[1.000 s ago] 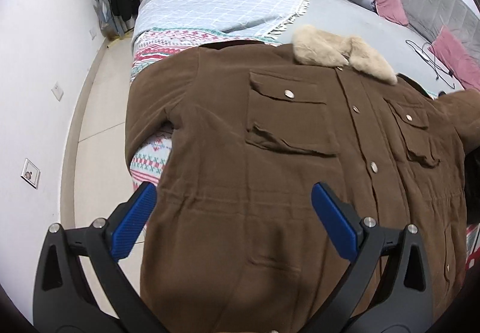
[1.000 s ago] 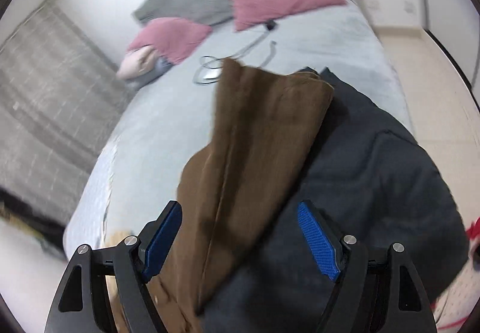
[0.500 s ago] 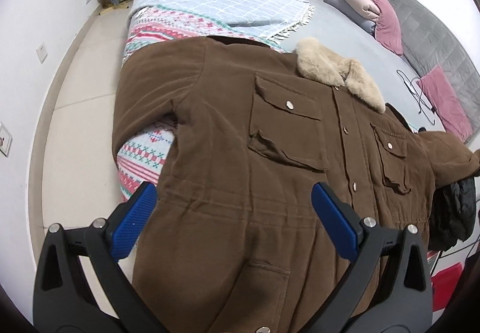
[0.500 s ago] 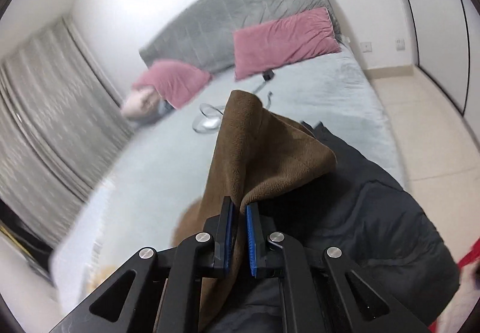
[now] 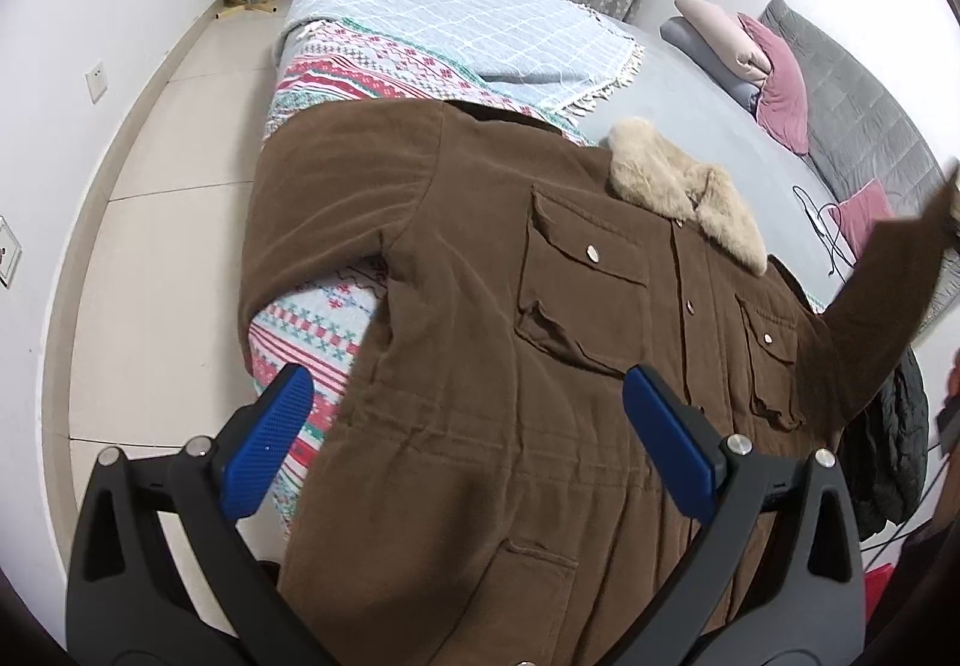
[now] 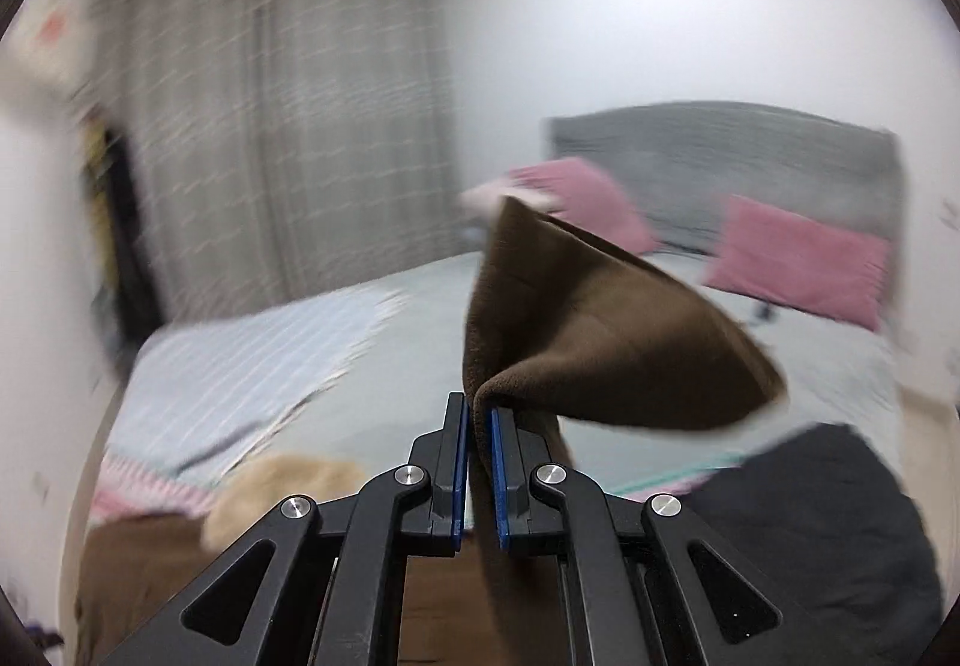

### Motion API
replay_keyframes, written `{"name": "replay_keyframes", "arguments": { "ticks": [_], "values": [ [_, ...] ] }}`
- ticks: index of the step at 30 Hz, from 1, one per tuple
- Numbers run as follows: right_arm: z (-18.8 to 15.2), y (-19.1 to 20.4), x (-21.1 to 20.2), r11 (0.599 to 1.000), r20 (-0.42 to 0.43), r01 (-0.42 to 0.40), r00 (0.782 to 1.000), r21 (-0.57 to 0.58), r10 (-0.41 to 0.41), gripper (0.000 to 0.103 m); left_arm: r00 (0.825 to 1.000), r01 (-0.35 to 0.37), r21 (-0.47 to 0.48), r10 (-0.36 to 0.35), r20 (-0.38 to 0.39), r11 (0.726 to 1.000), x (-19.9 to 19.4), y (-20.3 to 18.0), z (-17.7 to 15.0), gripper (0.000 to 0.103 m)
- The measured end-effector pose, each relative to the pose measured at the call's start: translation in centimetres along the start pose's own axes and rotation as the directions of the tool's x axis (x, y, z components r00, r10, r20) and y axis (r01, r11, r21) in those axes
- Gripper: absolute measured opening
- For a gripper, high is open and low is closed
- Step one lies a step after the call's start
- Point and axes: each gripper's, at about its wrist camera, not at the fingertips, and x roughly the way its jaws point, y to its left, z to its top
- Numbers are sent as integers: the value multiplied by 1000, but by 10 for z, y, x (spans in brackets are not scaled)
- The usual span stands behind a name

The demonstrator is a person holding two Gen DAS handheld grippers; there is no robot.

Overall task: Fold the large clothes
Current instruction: 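Lay the held sleeve across the coat body and open the right gripper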

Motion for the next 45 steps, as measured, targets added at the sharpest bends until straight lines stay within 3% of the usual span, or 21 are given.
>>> {"name": "replay_keyframes", "arguments": {
  "ticks": [4,7,9,11,12,15,20,23,24,25,26,29,32,34,36,37,40,42,43,45],
  "values": [
    [-48,106,27,980,-82,-103,993,-170,90,7,1000,-10,-27,11,6,1000,-1,12,4,103],
    [-114,170,55,934,-206,-191,970,-301,132,7,1000,4,-60,-4,-6,998,1,20,5,103],
    [-169,201,81,893,-316,-229,943,-387,106,7,1000,12,-66,-14,-21,998,3,22,4,103],
    [-210,212,100,868,-418,-262,906,-421,70,9,999,19,-62,-21,-28,998,3,22,3,103],
    [-225,212,103,862,-437,-262,898,-433,53,11,999,19,-59,-21,-28,998,3,21,3,103],
    [-231,213,104,864,-429,-274,900,-423,76,20,1000,14,-54,-15,-23,998,2,21,3,103],
    [-218,213,90,868,-502,-387,842,-311,195,31,999,26,-66,-28,-36,997,6,18,4,103],
    [-212,203,81,855,-534,-491,774,-168,339,37,999,20,-57,-22,-35,998,6,17,3,103],
    [-209,197,80,844,-543,-525,742,-107,393,37,999,16,-53,-17,-35,998,5,17,2,103],
    [-209,196,80,843,-539,-530,737,-89,407,37,999,15,-50,-16,-35,999,5,17,2,103],
    [-204,190,77,847,-524,-525,746,-84,411,37,999,15,-50,-17,-36,999,5,18,2,103],
    [-193,165,65,880,-476,-464,799,-98,368,37,999,16,-61,-18,-35,998,3,24,1,103],
    [-191,117,82,923,-496,-385,799,12,340,37,999,19,-80,-22,-36,997,3,29,2,103],
    [-205,106,97,929,-556,-370,766,32,324,37,998,31,-85,-35,-45,996,5,27,2,103],
    [-240,109,113,930,-672,-366,690,-4,268,37,998,39,-78,-43,-52,996,7,22,1,103],
    [-242,109,110,929,-652,-369,708,-12,272,37,998,40,-69,-43,-53,997,7,19,0,103],
    [-231,109,104,927,-680,-376,680,-3,274,37,998,35,-42,-37,-50,998,5,12,-2,103],
    [-212,116,92,929,-638,-361,735,-79,231,37,999,34,-30,-35,-40,999,3,11,-2,103],
    [-199,123,84,920,-590,-380,765,-91,258,37,999,21,-26,-22,-33,999,2,11,-1,103],
    [-187,140,81,903,-556,-426,765,-56,326,37,1000,8,-39,-9,-29,999,3,16,1,103]
  ]
}}
